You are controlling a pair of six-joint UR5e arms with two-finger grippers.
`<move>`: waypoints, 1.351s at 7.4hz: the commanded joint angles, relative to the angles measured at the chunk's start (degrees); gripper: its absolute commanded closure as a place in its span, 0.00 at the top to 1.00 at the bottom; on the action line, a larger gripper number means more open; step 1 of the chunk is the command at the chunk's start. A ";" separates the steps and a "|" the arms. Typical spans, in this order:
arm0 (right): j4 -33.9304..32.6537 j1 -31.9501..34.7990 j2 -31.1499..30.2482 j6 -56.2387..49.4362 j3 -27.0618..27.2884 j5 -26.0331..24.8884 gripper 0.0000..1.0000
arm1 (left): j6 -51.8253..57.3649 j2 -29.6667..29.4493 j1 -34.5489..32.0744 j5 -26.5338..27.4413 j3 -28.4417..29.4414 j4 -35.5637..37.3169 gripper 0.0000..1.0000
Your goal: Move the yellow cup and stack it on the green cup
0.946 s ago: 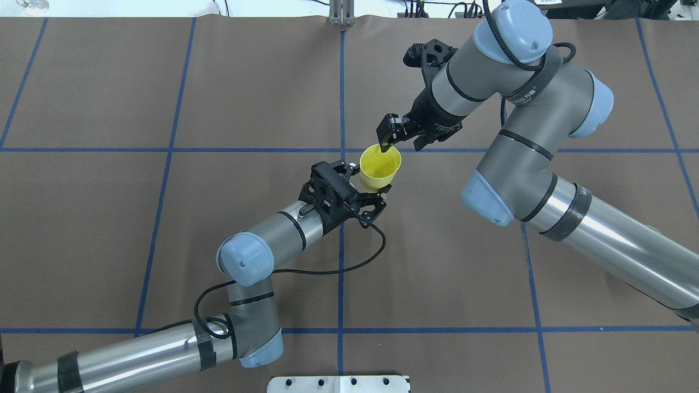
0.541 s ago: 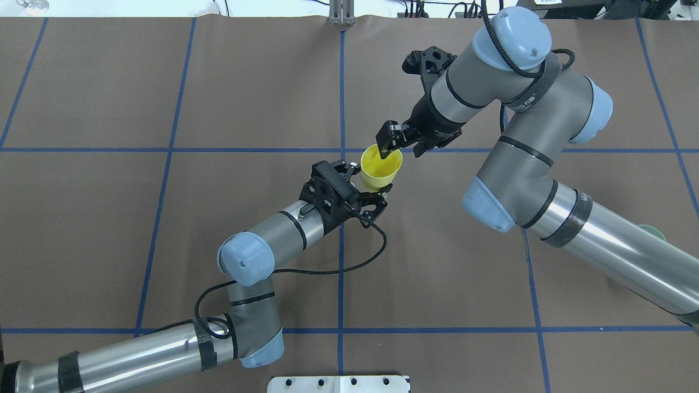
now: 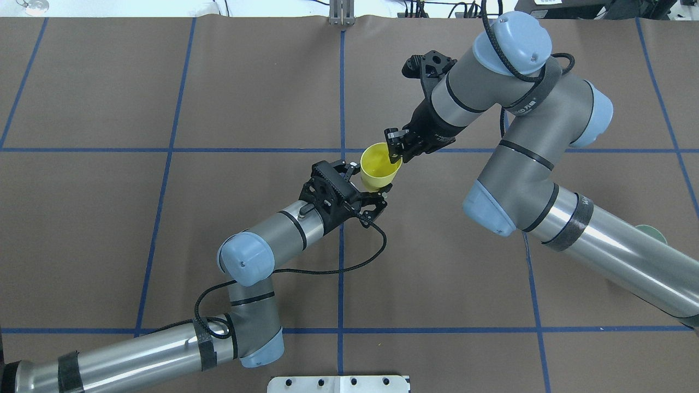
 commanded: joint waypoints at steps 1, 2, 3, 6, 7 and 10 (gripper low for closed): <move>0.00 -0.01 0.13 -0.24 0.01 -0.10 0.29 | 0.00 -0.03 0.11 0.00 -0.07 -0.03 0.34; 0.00 0.08 0.13 -0.15 0.01 -0.10 0.28 | 0.00 -0.03 0.11 0.00 -0.07 -0.03 0.40; 0.00 -0.01 0.13 -0.06 0.01 -0.01 0.24 | 0.00 -0.11 0.11 0.00 -0.07 -0.03 0.42; -0.09 0.08 0.31 0.38 0.01 -0.01 0.00 | 0.00 -0.38 0.11 0.00 -0.07 -0.03 0.77; -0.09 0.08 0.31 0.38 0.01 -0.01 0.00 | 0.00 -0.29 0.11 0.00 -0.16 -0.03 0.99; -0.52 3.14 -0.47 0.55 1.49 0.60 0.00 | -0.09 0.32 0.02 0.00 -2.00 -0.12 0.99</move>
